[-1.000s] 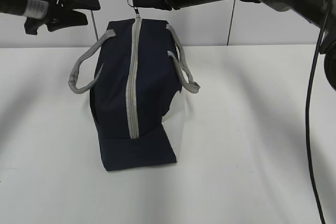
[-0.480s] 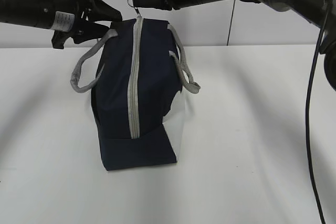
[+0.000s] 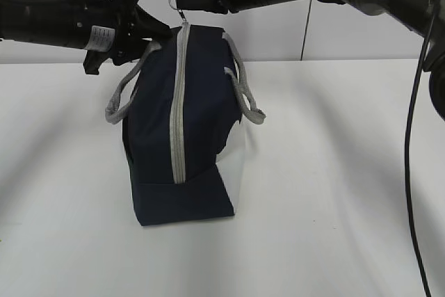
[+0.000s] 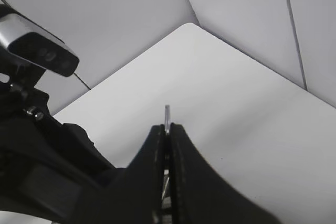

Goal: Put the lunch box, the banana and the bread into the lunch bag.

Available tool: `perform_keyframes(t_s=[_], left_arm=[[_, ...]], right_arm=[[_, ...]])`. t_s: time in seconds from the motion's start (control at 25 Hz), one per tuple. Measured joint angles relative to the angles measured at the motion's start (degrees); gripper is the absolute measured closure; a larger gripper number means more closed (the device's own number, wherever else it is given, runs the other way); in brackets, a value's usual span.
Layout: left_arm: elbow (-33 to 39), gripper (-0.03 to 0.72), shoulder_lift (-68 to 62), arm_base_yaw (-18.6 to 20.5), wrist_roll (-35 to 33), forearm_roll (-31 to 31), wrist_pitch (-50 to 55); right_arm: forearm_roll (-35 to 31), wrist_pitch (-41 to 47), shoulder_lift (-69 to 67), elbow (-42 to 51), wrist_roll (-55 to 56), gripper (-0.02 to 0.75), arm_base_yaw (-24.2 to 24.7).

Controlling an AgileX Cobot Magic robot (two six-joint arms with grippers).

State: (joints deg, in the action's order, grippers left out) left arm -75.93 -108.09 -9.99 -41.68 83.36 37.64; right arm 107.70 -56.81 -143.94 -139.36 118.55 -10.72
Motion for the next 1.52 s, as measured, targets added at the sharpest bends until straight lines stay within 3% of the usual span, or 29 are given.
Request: perform_keyframes(t_s=[0.24, 0.32, 0.84, 1.52], left_arm=[[0.0, 0.631, -0.3, 0.0, 0.0, 0.0, -0.2], [0.0, 0.667, -0.3, 0.0, 0.0, -0.1, 0.2], [0.0, 0.674, -0.2, 0.3, -5.4, -1.0, 4.9], [-3.4, 0.674, -0.2, 2.0, -4.4, -8.0, 10.9]], right_arm=[[0.0, 0.0, 0.0, 0.0, 0.0, 0.754, 0.0], [0.0, 0.0, 0.0, 0.0, 0.5, 0.754, 0.0], [0.0, -0.6, 0.0, 0.0, 3.3, 0.754, 0.0], [-1.0, 2.6, 0.0, 0.0, 2.9, 0.754, 0.0]])
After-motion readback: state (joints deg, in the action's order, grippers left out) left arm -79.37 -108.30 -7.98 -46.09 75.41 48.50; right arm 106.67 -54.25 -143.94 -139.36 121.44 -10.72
